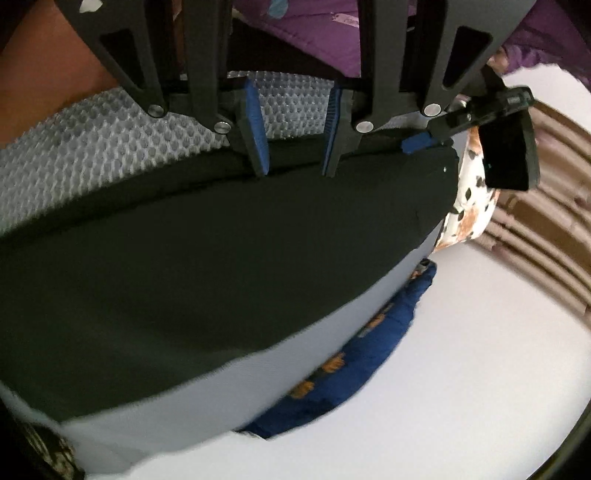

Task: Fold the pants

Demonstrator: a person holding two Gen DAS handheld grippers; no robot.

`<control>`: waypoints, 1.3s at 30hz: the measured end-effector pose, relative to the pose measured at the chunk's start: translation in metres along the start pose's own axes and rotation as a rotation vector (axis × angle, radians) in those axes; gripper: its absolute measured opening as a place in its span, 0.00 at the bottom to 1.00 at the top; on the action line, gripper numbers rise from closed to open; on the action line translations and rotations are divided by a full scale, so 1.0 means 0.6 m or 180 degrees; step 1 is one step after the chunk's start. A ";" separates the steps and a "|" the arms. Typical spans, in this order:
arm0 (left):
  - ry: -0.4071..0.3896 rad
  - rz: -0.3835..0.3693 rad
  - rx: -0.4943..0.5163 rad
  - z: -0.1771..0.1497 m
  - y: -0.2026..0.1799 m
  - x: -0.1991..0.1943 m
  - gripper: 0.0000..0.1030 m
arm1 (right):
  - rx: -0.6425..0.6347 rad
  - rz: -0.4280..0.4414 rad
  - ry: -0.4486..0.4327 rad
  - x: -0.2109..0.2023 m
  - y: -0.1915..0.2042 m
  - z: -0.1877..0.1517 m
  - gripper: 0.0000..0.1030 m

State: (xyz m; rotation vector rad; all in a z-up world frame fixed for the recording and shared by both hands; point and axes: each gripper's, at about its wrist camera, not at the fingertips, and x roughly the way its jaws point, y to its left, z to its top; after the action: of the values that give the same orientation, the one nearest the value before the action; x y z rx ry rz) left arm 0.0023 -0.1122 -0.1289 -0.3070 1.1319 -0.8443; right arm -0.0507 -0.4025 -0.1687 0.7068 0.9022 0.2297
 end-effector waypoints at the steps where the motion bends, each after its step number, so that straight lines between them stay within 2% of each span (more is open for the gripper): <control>1: -0.0009 -0.0020 -0.0028 0.000 0.002 -0.002 0.77 | 0.0086 -0.0028 0.0010 0.004 -0.005 -0.002 0.25; 5: -0.0002 -0.0149 -0.0275 -0.003 0.020 -0.005 0.77 | 0.0721 0.0082 -0.0028 0.011 -0.029 -0.003 0.26; 8: -0.0021 -0.0219 -0.0385 -0.007 0.027 -0.005 0.77 | 0.1280 0.0297 -0.0127 0.025 -0.044 -0.012 0.28; 10: -0.0039 -0.0264 -0.0453 -0.010 0.032 -0.006 0.77 | 0.1486 0.0421 -0.0216 0.030 -0.046 -0.017 0.32; 12: -0.0085 -0.0353 -0.0573 -0.014 0.041 -0.009 0.77 | 0.1580 0.0546 -0.0294 0.036 -0.044 -0.018 0.34; 16: -0.0191 -0.0527 -0.0904 -0.024 0.066 -0.013 0.77 | 0.1720 0.0590 -0.0459 0.038 -0.044 -0.024 0.34; 20: -0.0285 -0.0453 -0.0989 -0.023 0.072 -0.024 0.77 | 0.1942 0.0518 -0.0420 0.032 -0.045 -0.035 0.33; 22: -0.0370 -0.0454 -0.1165 -0.017 0.086 -0.028 0.77 | 0.1953 0.0461 -0.0420 0.027 -0.043 -0.038 0.33; 26: -0.0589 -0.0615 -0.1689 -0.024 0.127 -0.042 0.77 | 0.2177 0.0541 -0.0475 0.029 -0.055 -0.041 0.32; 29: -0.0580 -0.0595 -0.1729 -0.023 0.126 -0.039 0.77 | 0.2388 0.0588 -0.0549 0.035 -0.056 -0.038 0.34; 33: -0.0613 -0.0643 -0.1770 -0.029 0.137 -0.045 0.77 | 0.2337 0.0628 -0.0589 0.041 -0.049 -0.026 0.35; 35: -0.0673 -0.0622 -0.1802 -0.030 0.144 -0.053 0.77 | 0.2341 0.0671 -0.0584 0.045 -0.050 -0.021 0.34; 36: -0.0704 -0.0622 -0.1829 -0.035 0.152 -0.062 0.77 | 0.2319 0.0667 -0.0560 0.047 -0.050 -0.019 0.29; 38: -0.0793 -0.0633 -0.1938 -0.042 0.166 -0.074 0.77 | 0.2204 0.0610 -0.0470 0.046 -0.052 -0.022 0.11; 39: -0.0840 -0.0617 -0.1986 -0.044 0.174 -0.081 0.77 | 0.2167 0.0615 -0.0424 0.049 -0.053 -0.023 0.07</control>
State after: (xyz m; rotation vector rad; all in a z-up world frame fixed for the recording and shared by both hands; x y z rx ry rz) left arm 0.0159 -0.0026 -0.1713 -1.0284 1.1039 -0.5753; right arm -0.0469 -0.4063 -0.2139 1.4270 0.7810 0.0374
